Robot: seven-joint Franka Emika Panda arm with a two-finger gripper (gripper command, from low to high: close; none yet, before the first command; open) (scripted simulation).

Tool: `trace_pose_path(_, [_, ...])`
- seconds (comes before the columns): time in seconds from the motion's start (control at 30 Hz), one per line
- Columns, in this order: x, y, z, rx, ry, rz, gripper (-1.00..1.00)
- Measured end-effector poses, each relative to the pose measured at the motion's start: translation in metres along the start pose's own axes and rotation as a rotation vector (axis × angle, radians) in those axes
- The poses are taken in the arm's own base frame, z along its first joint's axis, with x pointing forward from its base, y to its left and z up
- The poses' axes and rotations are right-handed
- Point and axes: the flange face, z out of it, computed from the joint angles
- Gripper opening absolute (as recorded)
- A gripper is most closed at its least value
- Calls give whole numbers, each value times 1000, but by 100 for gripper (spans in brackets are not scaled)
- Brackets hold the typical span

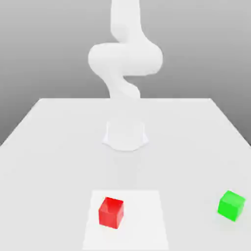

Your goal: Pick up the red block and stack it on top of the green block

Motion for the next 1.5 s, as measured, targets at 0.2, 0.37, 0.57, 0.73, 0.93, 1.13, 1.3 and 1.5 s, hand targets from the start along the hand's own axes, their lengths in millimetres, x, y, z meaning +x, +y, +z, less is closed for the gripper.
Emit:
trace_pose_path(0.2, [-20, 35, 137, -170, -119, 73, 0])
trace_pose_path(0.37, [-54, 85, 232, -307, -215, 135, 0])
trace_pose_path(0.57, [-112, 161, 319, -470, -331, 212, 0])
trace_pose_path(0.73, [-164, 222, 367, -578, -409, 265, 0])
trace_pose_path(0.93, [-191, 250, 407, -587, -415, 269, -100])
trace_pose_path(1.13, [-192, 251, 409, -587, -415, 269, -100])
trace_pose_path(1.3, [-171, 229, 374, -587, -415, 269, -100])
trace_pose_path(1.5, [-257, 112, 358, -524, -491, 7, -100])
